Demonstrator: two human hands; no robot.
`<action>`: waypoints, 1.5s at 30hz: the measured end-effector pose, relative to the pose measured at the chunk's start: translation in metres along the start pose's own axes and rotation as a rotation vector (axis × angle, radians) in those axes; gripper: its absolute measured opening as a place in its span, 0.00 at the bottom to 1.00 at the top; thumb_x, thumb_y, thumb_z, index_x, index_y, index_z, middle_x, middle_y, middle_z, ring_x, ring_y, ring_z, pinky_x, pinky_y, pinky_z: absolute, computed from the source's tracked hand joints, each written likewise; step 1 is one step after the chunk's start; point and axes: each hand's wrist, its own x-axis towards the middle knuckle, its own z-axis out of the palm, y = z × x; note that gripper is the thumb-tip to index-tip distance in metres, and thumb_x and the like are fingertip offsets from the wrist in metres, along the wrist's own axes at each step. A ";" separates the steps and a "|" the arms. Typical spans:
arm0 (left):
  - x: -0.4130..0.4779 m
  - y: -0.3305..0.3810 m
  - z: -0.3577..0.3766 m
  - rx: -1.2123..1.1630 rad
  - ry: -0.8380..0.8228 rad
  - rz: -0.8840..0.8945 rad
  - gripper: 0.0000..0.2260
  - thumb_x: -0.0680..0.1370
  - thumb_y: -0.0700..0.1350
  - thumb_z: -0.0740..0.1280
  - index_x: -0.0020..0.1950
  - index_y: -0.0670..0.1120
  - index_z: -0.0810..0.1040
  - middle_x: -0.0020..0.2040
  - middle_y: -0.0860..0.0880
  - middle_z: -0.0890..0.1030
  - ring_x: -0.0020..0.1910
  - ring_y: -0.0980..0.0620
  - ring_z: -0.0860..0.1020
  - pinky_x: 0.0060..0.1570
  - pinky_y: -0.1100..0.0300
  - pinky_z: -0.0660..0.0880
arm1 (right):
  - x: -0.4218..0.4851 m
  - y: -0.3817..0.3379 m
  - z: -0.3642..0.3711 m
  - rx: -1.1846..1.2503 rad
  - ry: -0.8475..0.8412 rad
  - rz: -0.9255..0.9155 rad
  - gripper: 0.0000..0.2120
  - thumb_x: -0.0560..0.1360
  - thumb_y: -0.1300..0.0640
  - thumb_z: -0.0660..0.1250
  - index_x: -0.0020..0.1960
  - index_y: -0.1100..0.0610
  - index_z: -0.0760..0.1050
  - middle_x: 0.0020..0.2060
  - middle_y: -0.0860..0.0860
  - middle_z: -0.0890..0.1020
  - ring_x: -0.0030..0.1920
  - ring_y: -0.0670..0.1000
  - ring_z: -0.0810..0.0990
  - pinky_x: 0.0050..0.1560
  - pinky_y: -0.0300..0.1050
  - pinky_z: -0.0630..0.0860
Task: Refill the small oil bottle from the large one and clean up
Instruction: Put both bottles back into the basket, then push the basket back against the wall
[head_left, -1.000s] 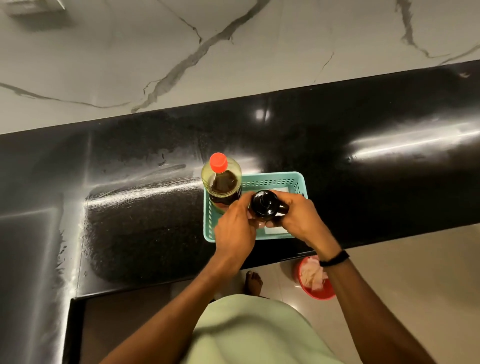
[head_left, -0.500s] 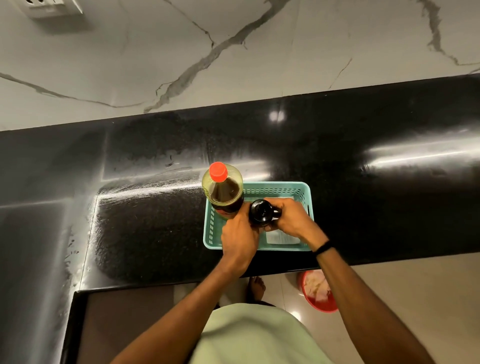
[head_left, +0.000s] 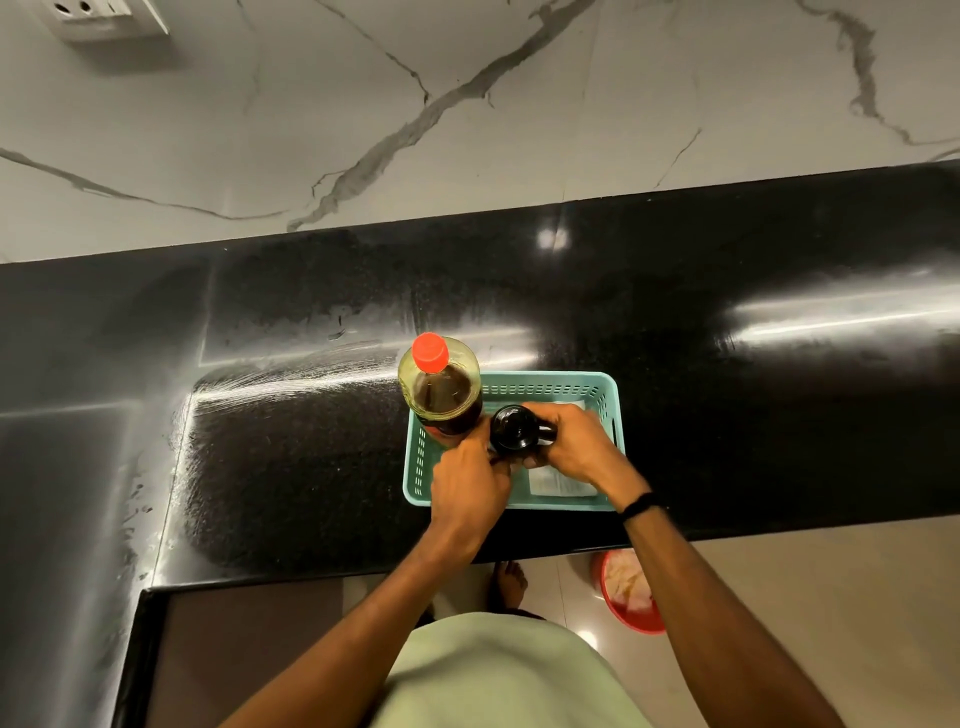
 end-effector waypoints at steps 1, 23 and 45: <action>-0.001 -0.002 -0.001 -0.005 0.008 0.002 0.20 0.73 0.45 0.70 0.64 0.55 0.73 0.51 0.51 0.85 0.50 0.45 0.83 0.49 0.47 0.80 | 0.001 0.000 0.001 0.001 0.001 0.005 0.31 0.62 0.63 0.81 0.62 0.48 0.80 0.57 0.45 0.83 0.58 0.42 0.78 0.64 0.38 0.72; -0.015 -0.014 -0.020 0.030 0.042 -0.017 0.12 0.77 0.51 0.69 0.59 0.49 0.77 0.52 0.53 0.84 0.48 0.54 0.82 0.41 0.65 0.73 | -0.007 0.000 0.012 0.060 0.060 0.083 0.39 0.64 0.68 0.79 0.72 0.52 0.71 0.65 0.51 0.78 0.67 0.49 0.74 0.66 0.41 0.72; 0.007 -0.067 -0.034 -0.526 0.220 -0.339 0.19 0.82 0.52 0.62 0.72 0.47 0.69 0.60 0.50 0.77 0.58 0.51 0.77 0.61 0.49 0.75 | -0.048 0.032 0.023 -0.110 0.784 0.255 0.25 0.77 0.54 0.69 0.72 0.58 0.69 0.59 0.59 0.77 0.58 0.58 0.77 0.53 0.51 0.76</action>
